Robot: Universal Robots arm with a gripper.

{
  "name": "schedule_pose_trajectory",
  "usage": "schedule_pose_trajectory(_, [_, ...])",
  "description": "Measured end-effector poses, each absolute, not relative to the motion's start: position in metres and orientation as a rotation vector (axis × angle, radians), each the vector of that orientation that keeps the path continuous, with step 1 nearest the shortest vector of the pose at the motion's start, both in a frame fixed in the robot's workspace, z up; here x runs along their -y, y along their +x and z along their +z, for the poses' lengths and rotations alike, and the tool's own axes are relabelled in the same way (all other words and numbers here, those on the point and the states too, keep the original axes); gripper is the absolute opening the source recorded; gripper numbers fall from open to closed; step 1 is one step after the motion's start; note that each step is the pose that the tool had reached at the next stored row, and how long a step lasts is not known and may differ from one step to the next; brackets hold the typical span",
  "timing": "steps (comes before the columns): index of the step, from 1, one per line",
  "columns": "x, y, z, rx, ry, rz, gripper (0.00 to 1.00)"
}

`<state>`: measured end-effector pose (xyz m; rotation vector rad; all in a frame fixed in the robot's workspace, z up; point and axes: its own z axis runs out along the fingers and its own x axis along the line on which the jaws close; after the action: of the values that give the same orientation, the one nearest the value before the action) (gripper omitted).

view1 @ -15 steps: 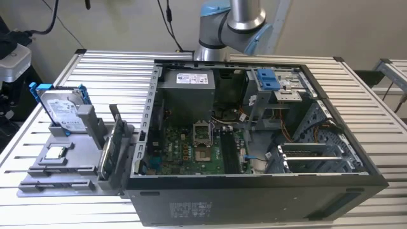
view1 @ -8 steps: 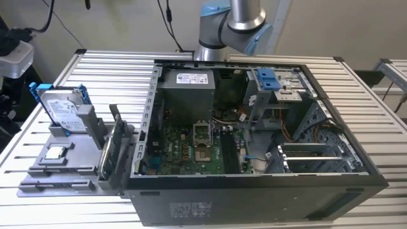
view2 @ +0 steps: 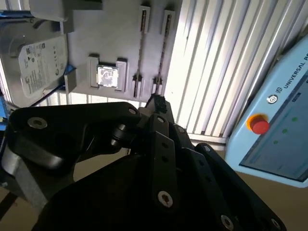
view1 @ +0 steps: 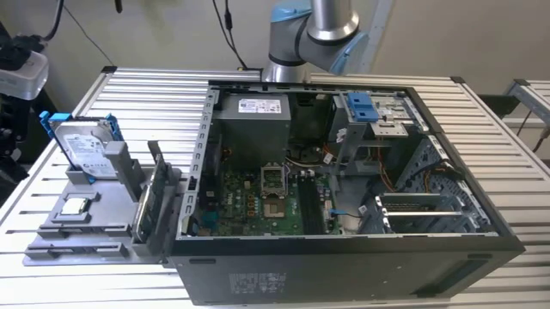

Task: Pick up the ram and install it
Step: 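Pick up the ram and move it above insertion slot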

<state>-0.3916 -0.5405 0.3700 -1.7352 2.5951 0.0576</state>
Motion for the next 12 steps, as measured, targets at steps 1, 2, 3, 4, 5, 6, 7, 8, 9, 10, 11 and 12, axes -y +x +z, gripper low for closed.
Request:
schedule_pose_trajectory(1, [0.5405,-0.3916,0.3699,-2.589,-1.745,0.058,0.11])
schedule_pose_trajectory(2, [0.5405,-0.3916,0.37,-2.583,-1.755,0.058,0.11])
schedule_pose_trajectory(3, [0.5405,-0.3916,0.37,-2.575,-1.766,0.058,0.11])
schedule_pose_trajectory(4, [0.5405,-0.3916,0.37,-2.567,-1.778,0.058,0.11])
schedule_pose_trajectory(5, [0.5405,-0.3916,0.37,-2.558,-1.791,0.058,0.11])
schedule_pose_trajectory(6, [0.5405,-0.3916,0.37,-2.549,-1.804,0.058,0.11])
schedule_pose_trajectory(7, [0.5405,-0.3916,0.37,-2.541,-1.816,0.058,0.11])
schedule_pose_trajectory(8, [0.5405,-0.3916,0.37,-2.534,-1.826,0.058,0.11])
schedule_pose_trajectory(9, [0.5405,-0.3916,0.3699,-2.527,-1.836,0.058,0.11])
schedule_pose_trajectory(10, [0.5405,-0.3916,0.3699,-2.52,-1.846,0.058,0.11])
schedule_pose_trajectory(11, [0.5405,-0.3916,0.37,-2.513,-1.856,0.058,0.11])
schedule_pose_trajectory(12, [0.5405,-0.3916,0.37,-2.506,-1.866,0.058,0.11])
